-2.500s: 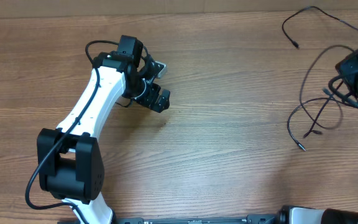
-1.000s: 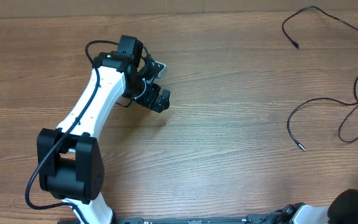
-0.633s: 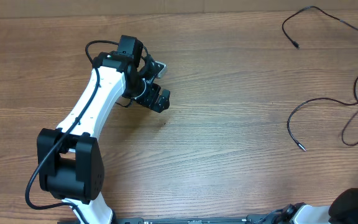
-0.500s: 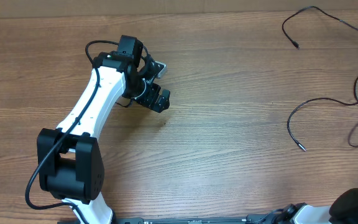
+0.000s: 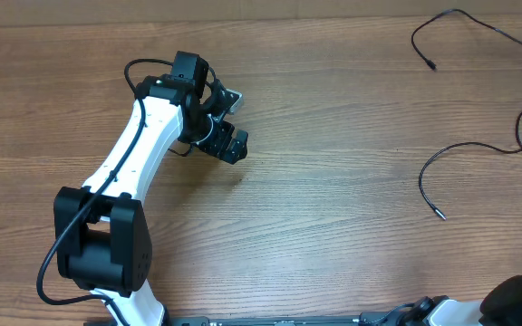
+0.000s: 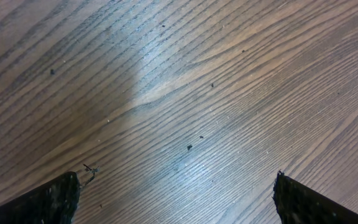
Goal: Untangle cables
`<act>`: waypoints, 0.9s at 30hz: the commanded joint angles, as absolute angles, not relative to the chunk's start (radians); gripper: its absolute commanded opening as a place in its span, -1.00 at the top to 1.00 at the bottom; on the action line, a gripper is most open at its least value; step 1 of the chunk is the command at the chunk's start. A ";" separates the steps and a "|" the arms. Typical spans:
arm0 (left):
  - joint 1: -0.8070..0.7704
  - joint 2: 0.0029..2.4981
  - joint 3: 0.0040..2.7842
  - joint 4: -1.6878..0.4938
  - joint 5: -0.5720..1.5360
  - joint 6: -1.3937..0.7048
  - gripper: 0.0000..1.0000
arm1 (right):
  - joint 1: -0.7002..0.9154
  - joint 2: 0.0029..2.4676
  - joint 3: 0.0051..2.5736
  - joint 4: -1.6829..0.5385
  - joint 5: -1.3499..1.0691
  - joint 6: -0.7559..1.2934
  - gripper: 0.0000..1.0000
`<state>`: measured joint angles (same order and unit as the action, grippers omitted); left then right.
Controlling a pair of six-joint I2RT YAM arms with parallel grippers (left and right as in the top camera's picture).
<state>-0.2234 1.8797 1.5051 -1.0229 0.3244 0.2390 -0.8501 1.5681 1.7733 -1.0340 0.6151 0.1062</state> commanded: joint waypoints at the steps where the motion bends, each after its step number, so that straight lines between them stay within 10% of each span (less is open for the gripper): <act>1: -0.236 1.892 1.506 -1.019 0.325 0.236 -0.99 | -0.853 1.552 1.779 -1.065 0.498 0.010 0.92; 27: -0.236 1.892 1.506 -1.019 0.325 0.236 -0.99 | -0.852 1.596 1.354 -1.150 -0.099 -0.049 0.92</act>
